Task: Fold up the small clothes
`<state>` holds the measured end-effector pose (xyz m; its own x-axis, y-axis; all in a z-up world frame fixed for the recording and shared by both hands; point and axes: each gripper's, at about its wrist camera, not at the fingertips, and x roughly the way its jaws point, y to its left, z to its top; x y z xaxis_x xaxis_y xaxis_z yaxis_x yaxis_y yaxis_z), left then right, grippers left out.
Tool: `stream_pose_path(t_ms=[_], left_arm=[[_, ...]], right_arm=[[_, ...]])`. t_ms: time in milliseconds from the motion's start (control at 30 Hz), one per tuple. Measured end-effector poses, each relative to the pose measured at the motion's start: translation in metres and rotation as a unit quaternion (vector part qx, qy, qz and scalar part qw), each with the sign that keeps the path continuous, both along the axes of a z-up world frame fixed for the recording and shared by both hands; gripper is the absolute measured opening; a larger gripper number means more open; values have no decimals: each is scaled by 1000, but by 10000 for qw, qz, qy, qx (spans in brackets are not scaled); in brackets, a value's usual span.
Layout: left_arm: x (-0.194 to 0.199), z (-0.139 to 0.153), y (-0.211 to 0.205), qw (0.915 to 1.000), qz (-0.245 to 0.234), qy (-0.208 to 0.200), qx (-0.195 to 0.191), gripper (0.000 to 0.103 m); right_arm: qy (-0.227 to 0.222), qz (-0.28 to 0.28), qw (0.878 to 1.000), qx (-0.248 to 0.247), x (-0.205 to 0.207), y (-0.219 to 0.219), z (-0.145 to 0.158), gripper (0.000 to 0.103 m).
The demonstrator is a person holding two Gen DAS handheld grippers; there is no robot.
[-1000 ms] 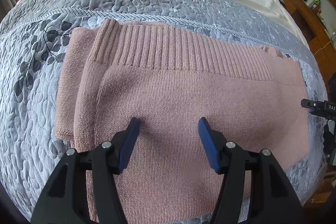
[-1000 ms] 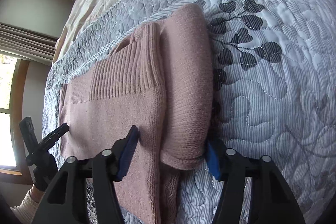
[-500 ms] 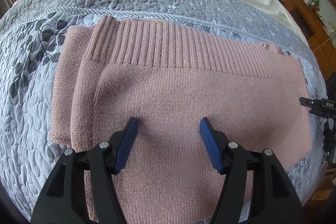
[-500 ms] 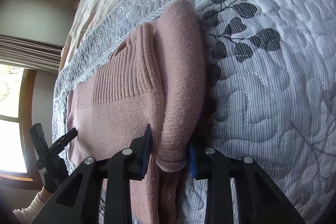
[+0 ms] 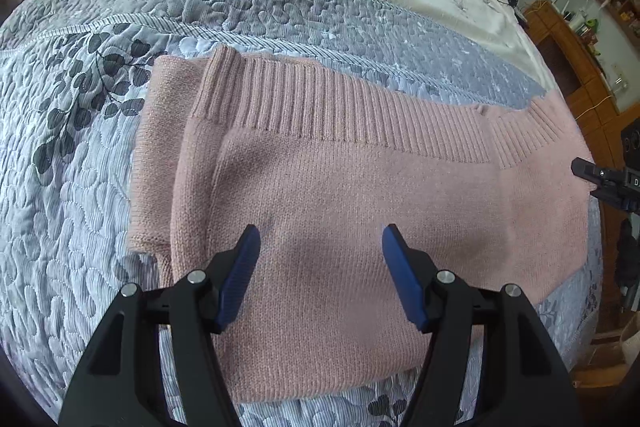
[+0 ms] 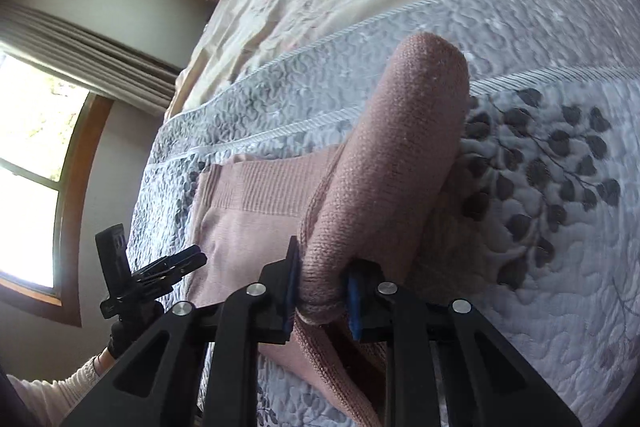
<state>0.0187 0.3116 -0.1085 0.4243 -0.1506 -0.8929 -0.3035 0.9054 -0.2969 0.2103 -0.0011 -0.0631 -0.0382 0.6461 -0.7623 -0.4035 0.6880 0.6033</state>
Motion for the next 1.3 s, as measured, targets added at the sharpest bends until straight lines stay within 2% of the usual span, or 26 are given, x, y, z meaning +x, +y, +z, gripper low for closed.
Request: stream_pose_path(t_ms=[133,300,467,500,600,633,800,900,967,1067,1133,1200,1300], left_arm=[[-8,7,5,9999,6,-103,-42,63],[-16,10,14,9996,102,-175,-220,63],[-20,9,21,9985,186,-215,-461,63],[-20,8,21,9981,195,-219,-542,63],[-19,9,18,9965,183,-264,-768,63],[-17,10,16,9958,166,-279,-851,63],[-2,13,-1,9894,31,-388,-1398,63],[14,11,-18,9821,-94,-404,-1838,64],[27,7,-32,9771,-210,-353,-2089,65],[47,-5,-49,9724,-264,-215,-2308,66],[58,-18,-57,9660,-199,-40,-2576,66],[65,-28,-64,9594,-101,37,-2819,66],[74,-38,-74,9546,-12,130,-2975,66]], right_arm=[[-154,595,9980,-141,-17,53,4,20],[-263,1328,9878,-769,-48,111,-18,20],[-285,1538,9791,-1301,-61,134,-45,20],[-265,1535,9792,-1302,-61,135,-47,22],[-19,1544,9821,-1083,-60,137,-50,44],[35,1521,9834,-985,-60,137,-48,48],[-83,1335,9886,-698,-60,119,-18,48],[-347,1025,9925,-572,-56,89,9,48],[-356,748,9953,-494,-50,64,20,48],[-252,346,9977,-525,-40,27,20,50],[-96,174,9983,-544,-39,5,13,50],[-32,109,9978,-649,-41,-10,3,50],[86,22,9979,-644,-47,-26,-9,50]])
